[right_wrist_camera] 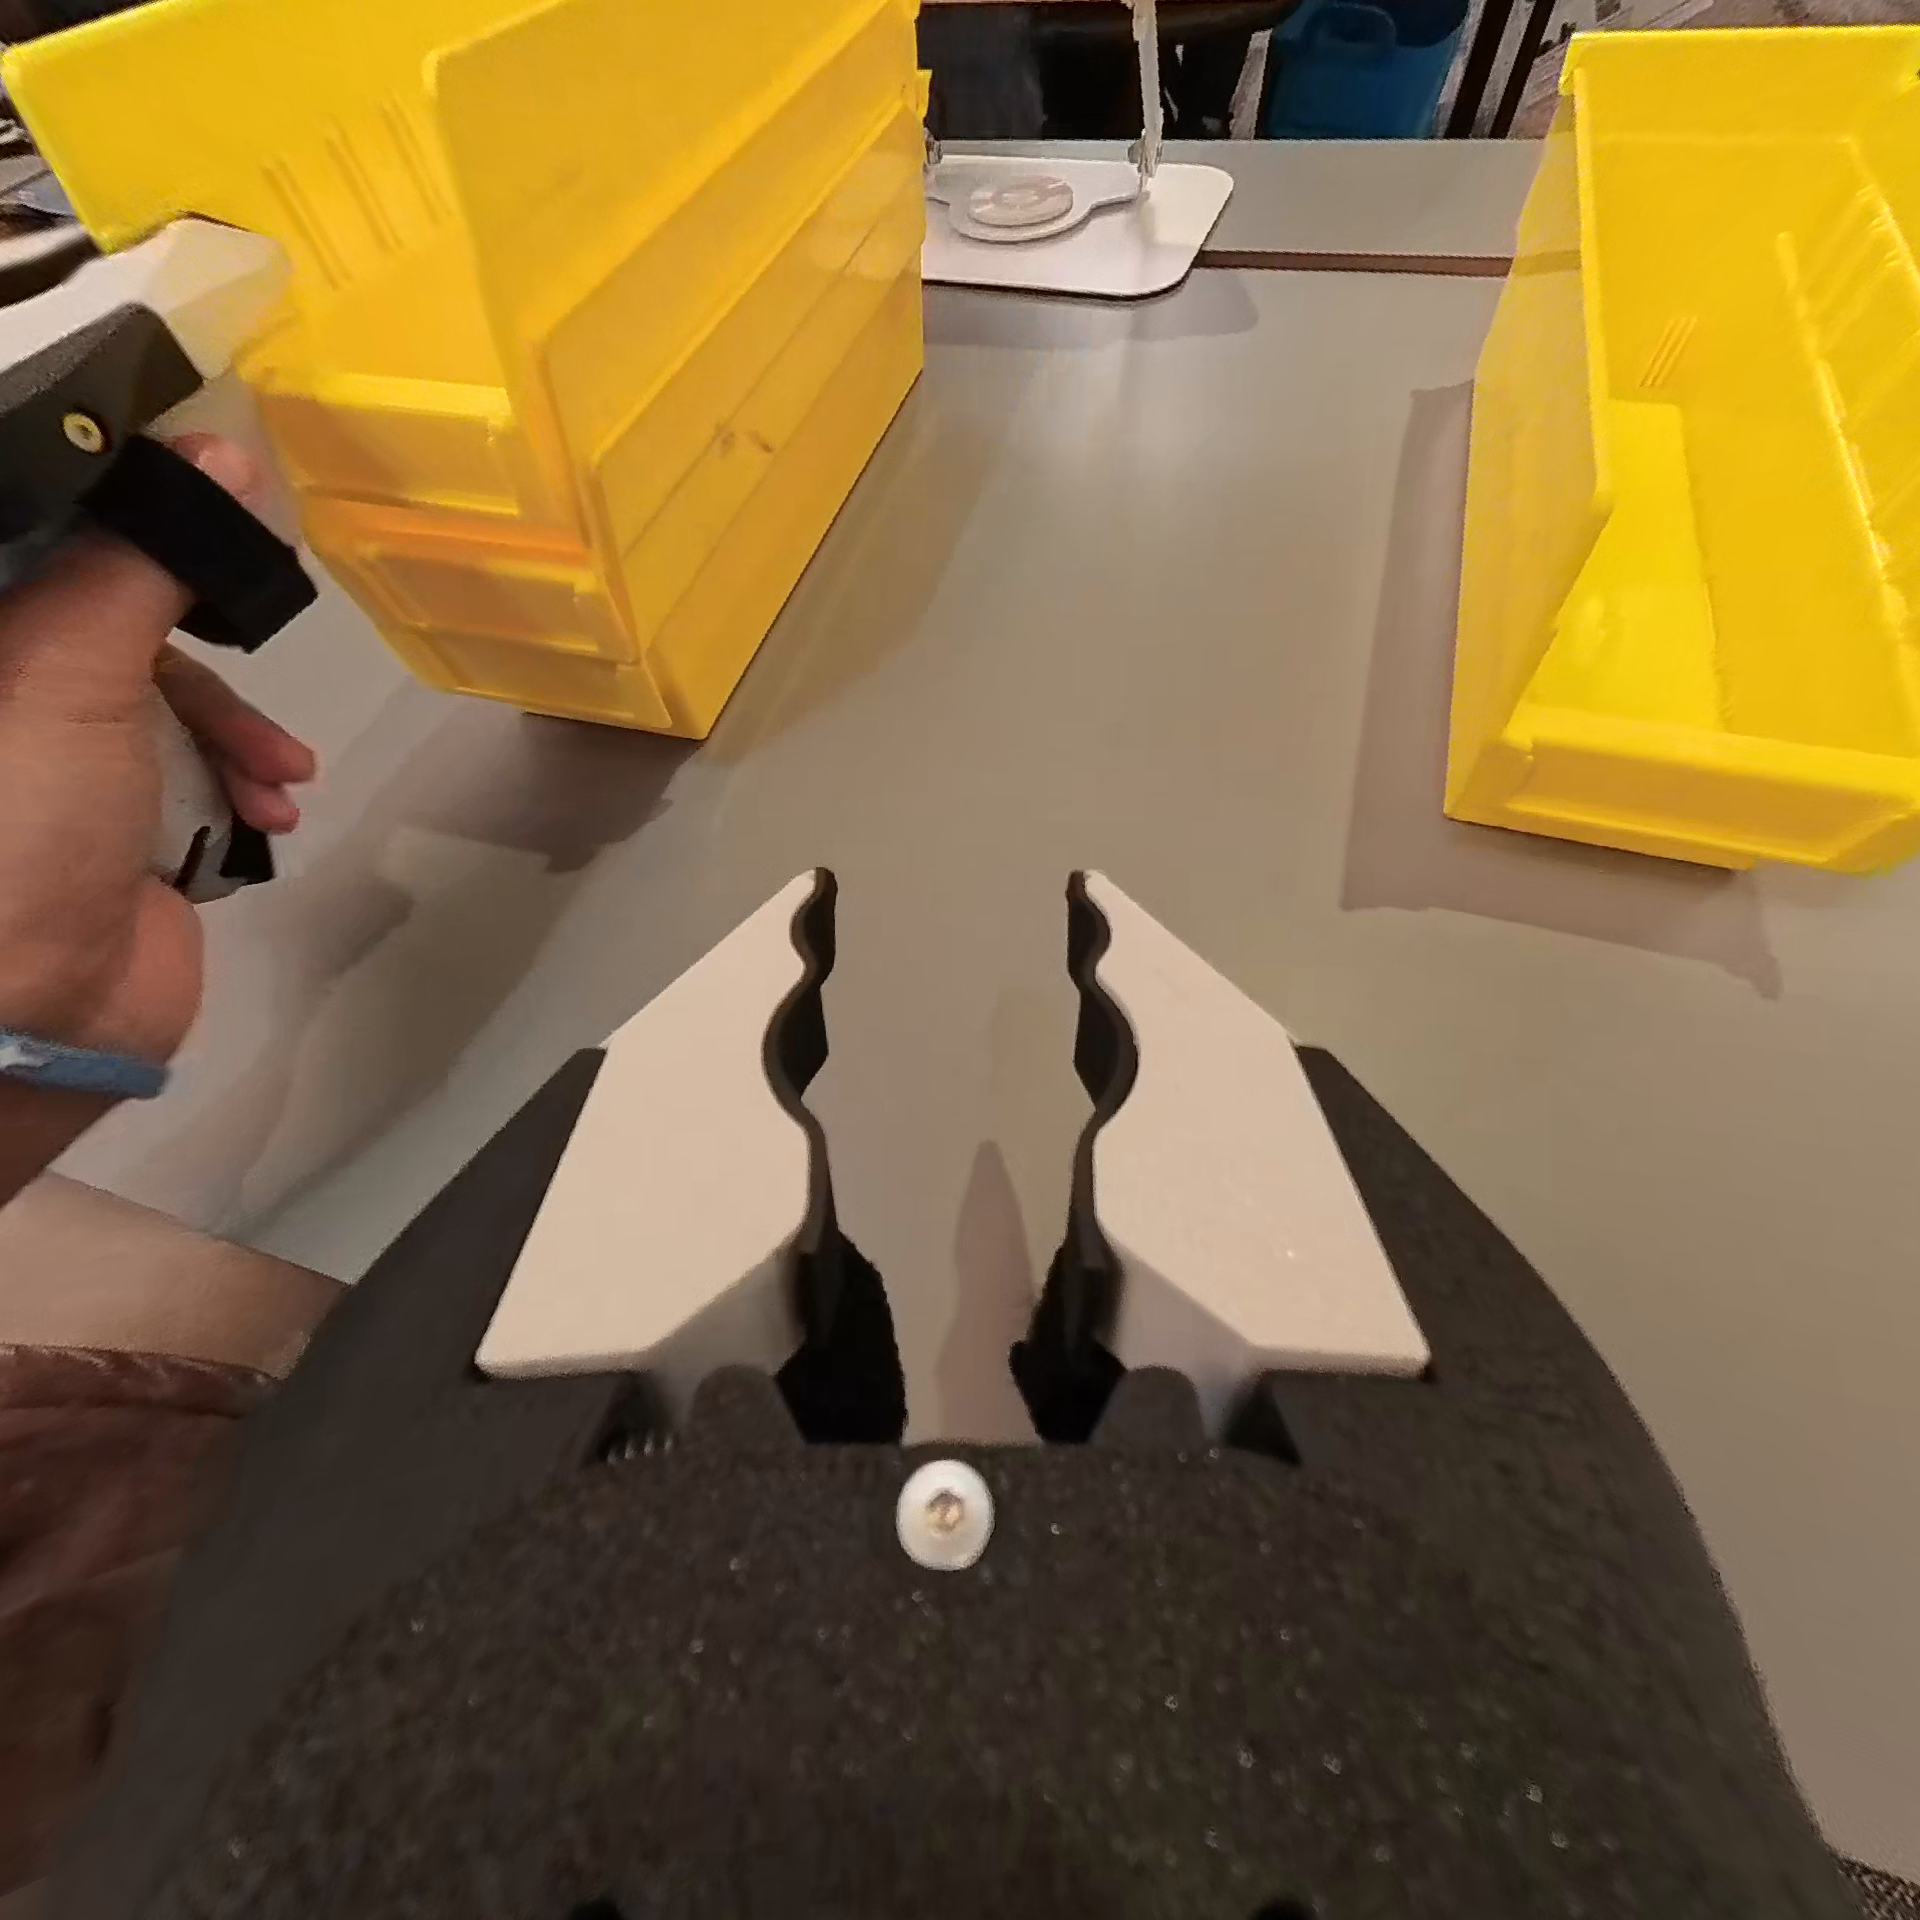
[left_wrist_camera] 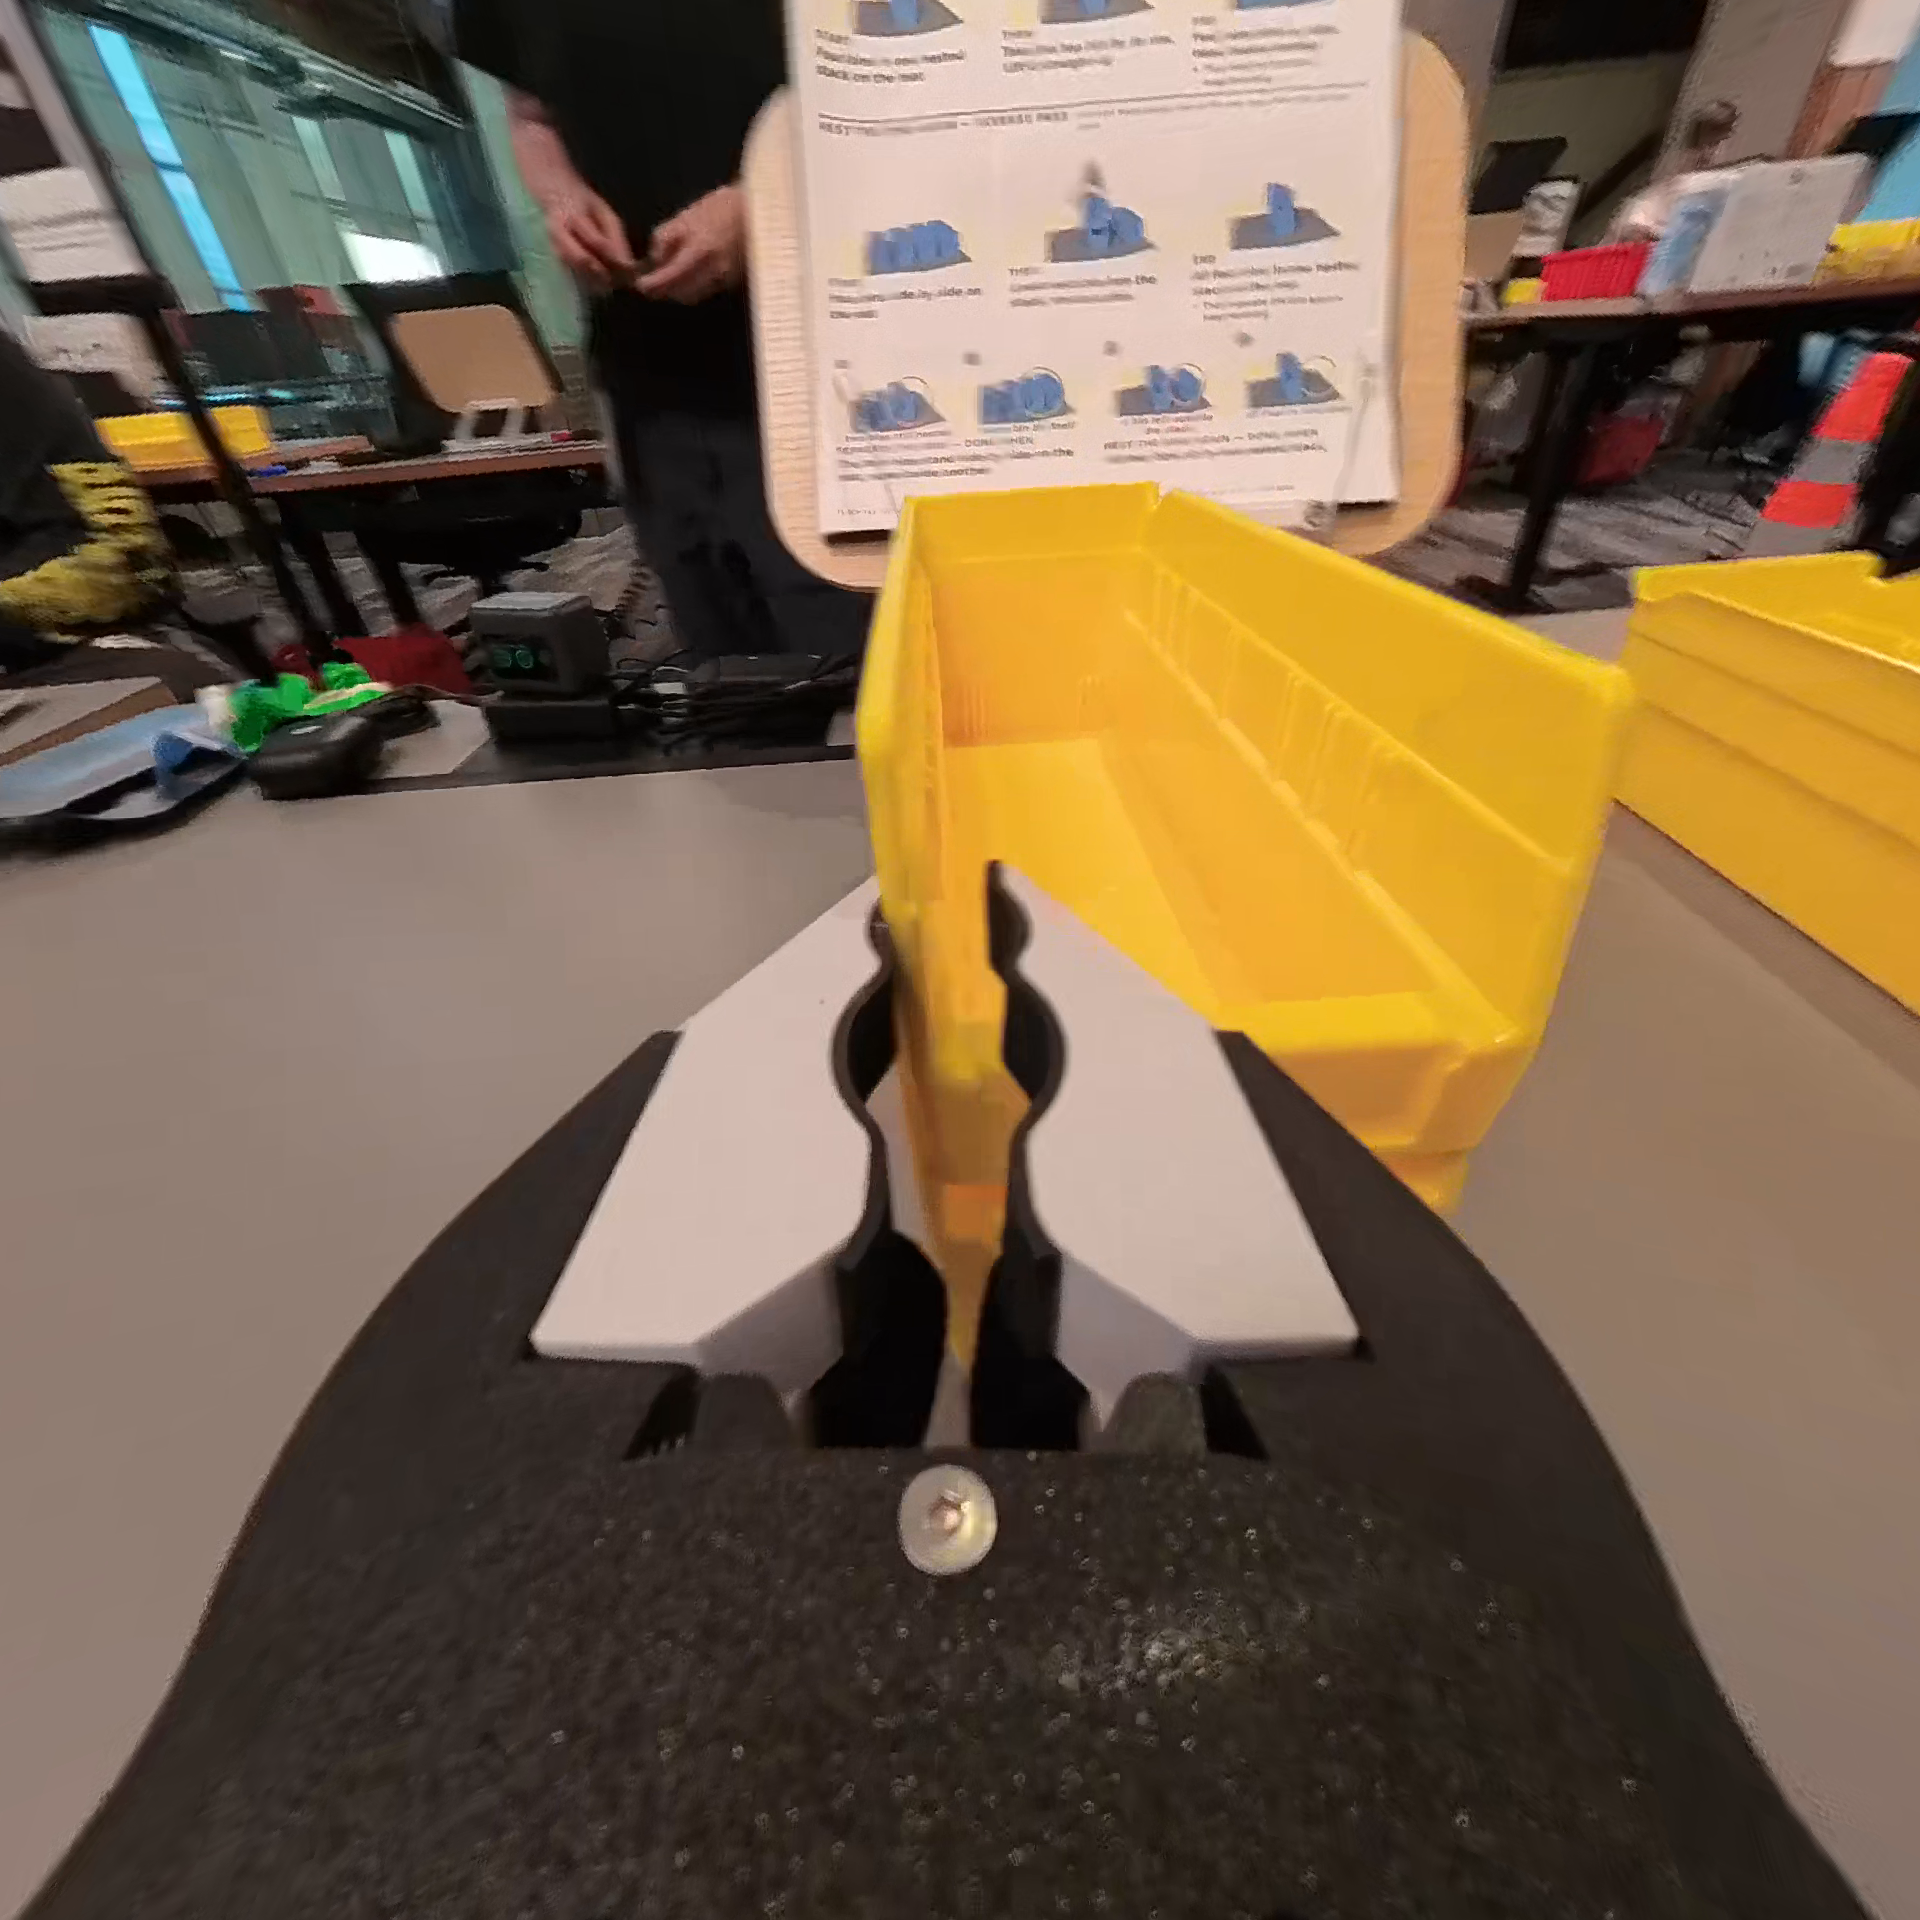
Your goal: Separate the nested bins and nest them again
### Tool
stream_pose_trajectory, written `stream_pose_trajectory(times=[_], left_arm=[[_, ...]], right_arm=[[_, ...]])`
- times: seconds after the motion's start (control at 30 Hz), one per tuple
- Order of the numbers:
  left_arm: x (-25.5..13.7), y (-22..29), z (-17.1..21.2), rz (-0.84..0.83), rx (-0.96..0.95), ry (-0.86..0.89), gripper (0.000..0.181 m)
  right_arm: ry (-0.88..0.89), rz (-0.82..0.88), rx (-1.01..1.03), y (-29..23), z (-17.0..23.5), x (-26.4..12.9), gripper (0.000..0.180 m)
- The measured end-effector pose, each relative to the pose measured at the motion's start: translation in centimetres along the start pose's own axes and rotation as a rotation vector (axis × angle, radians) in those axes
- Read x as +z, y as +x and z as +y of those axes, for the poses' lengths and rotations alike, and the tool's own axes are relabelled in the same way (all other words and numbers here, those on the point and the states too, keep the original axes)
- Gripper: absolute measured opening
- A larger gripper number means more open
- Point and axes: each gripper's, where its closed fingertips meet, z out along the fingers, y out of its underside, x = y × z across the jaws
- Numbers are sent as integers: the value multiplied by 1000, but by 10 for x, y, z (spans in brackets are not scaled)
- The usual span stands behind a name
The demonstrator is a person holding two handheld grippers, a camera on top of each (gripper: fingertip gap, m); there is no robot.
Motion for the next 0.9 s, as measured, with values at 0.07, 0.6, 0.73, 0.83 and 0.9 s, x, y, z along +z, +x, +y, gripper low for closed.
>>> stream_pose_trajectory(times=[0.07,0.6,0.73,0.83,0.9], left_arm=[[-8,7,0,69,4,-44,34],[-90,-116,69,421,-40,-463,59],[-90,-130,66,448,-108,-478,54],[-90,-129,59,459,-137,-451,48],[-93,-123,65,482,-147,-484,47]], right_arm=[[-3,5,1,2,1,1,45],[91,308,-39,133,-40,-6,50],[65,371,8,203,-47,9,51],[-3,337,105,227,-47,29,51],[-69,324,131,234,-44,46,51]])
